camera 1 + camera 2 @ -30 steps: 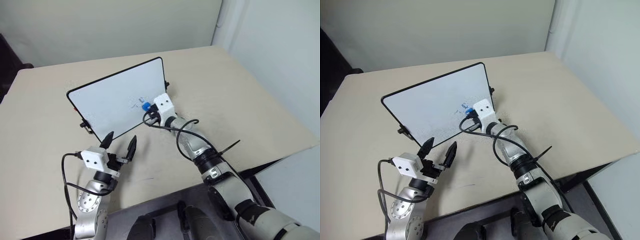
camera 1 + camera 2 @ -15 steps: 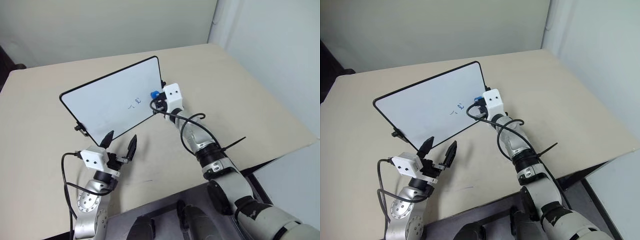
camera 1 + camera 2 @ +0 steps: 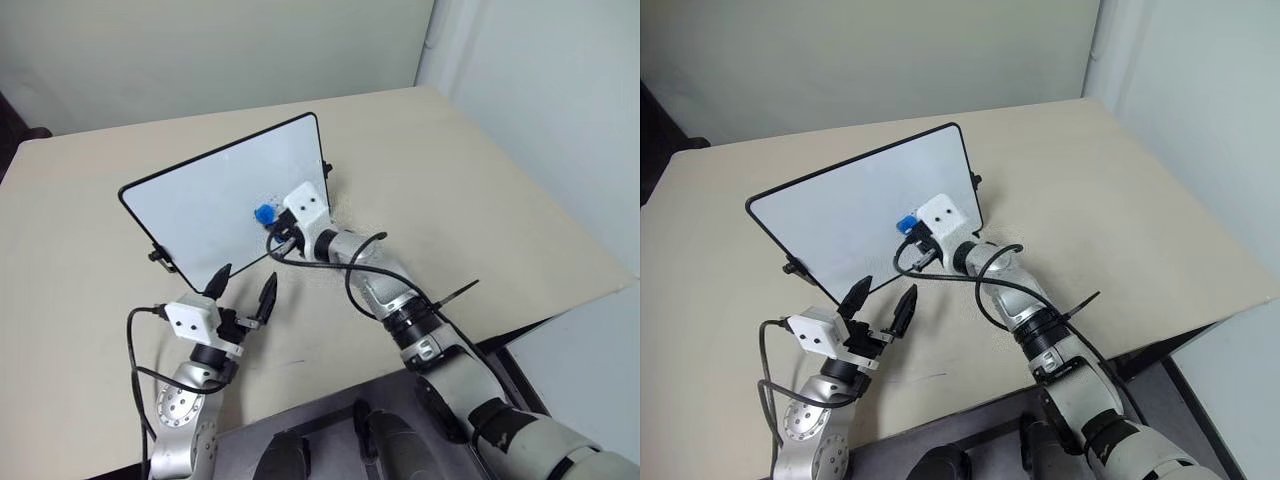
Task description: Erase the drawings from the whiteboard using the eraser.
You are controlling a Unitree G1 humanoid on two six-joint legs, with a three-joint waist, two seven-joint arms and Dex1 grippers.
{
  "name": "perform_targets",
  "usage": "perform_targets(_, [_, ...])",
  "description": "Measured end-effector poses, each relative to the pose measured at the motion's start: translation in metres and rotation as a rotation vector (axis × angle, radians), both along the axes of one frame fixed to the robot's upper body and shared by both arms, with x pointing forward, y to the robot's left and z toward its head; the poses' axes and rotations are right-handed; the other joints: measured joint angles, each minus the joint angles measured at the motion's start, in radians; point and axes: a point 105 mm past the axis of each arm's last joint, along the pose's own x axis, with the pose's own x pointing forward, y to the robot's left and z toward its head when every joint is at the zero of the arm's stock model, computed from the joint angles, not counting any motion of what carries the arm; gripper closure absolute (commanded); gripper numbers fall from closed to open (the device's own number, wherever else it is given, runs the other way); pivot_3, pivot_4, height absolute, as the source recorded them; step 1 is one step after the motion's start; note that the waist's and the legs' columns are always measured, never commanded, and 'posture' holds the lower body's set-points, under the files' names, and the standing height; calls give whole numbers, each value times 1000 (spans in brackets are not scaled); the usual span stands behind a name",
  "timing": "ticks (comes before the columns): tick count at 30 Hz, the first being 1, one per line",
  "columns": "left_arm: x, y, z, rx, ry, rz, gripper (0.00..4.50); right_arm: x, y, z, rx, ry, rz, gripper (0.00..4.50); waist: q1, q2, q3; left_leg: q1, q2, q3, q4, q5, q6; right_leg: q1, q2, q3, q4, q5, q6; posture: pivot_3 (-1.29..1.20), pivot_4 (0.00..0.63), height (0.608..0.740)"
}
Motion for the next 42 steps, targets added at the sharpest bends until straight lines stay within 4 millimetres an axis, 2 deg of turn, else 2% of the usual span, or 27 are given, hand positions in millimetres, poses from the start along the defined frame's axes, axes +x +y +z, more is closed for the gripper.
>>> perform_targets(11, [6, -4, 2, -7, -11, -16, 0, 0, 1, -2, -5, -3, 4, 4489, 8, 0, 0, 0, 0, 0, 1, 0, 0, 1, 0, 0, 0, 0, 0, 0, 150, 740])
perform_targets(18, [9, -5, 2, -8, -13, -23, 0, 18, -17, -10, 25, 28, -113, 4489, 11, -1, 0, 0, 0, 0, 2, 2, 0, 2, 0, 0, 0, 2, -1, 0, 150, 740])
perform_targets(23, [11, -6, -1, -6, -3, -35, 0, 32, -29, -9, 48, 48, -191, 4489, 11, -1, 0, 0, 0, 0, 2, 5, 1, 2, 0, 0, 0, 1, 4, 0, 150, 740])
perform_targets(28, [13, -8, -1, -10, -2, -39, 0, 37, -36, -6, 66, 43, -225, 4489, 10, -1, 0, 0, 0, -1, 2, 6, 2, 2, 0, -1, 0, 2, 4, 0, 150, 740])
perform_targets(33, [14, -8, -2, -13, -2, -42, 0, 36, -34, -4, 71, 43, -218, 4489, 10, -1, 0, 0, 0, -1, 2, 6, 1, 2, 0, 0, 0, 2, 5, 0, 150, 740])
perform_targets(35, [14, -8, -1, -12, -3, -42, 0, 34, -33, 0, 77, 33, -207, 4489, 9, -1, 0, -1, 0, 0, 2, 6, 1, 1, 0, 0, 0, 2, 4, 0, 150, 740])
perform_targets(42, [14, -8, -1, -12, -5, -41, 0, 24, -26, 35, 132, -43, -155, 4489, 9, -1, 0, -1, 0, 0, 1, 5, 0, 1, 0, -1, 0, 2, 2, 0, 150, 740])
